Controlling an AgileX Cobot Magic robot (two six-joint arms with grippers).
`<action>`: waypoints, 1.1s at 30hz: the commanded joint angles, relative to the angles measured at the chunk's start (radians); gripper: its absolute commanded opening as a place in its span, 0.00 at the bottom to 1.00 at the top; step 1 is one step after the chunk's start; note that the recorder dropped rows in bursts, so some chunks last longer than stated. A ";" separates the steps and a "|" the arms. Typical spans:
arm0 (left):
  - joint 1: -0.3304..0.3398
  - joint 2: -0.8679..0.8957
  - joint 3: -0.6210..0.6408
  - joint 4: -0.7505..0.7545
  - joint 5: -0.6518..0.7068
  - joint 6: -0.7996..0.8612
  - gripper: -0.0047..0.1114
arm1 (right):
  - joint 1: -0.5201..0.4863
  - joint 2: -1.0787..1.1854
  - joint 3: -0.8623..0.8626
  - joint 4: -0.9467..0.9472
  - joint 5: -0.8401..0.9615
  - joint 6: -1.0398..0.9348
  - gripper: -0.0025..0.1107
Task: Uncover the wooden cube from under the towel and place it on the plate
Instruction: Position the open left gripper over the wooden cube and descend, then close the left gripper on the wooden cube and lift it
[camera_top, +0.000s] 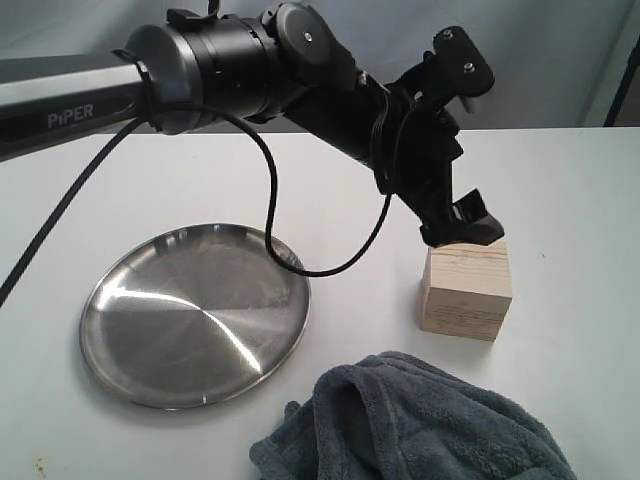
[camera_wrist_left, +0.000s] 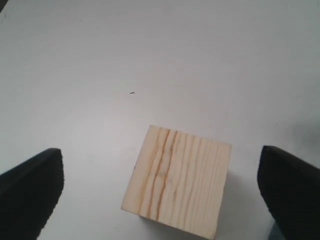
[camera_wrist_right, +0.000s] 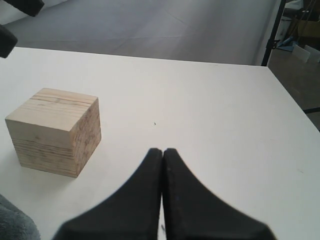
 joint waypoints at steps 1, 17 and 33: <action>-0.006 0.009 -0.005 0.067 0.026 0.036 0.94 | 0.003 -0.006 0.004 -0.008 -0.004 0.002 0.02; -0.045 0.143 -0.007 0.194 -0.013 0.167 0.94 | 0.003 -0.006 0.004 -0.008 -0.004 0.002 0.02; -0.092 0.212 -0.009 0.288 -0.227 0.167 0.94 | 0.003 -0.006 0.004 -0.008 -0.004 0.002 0.02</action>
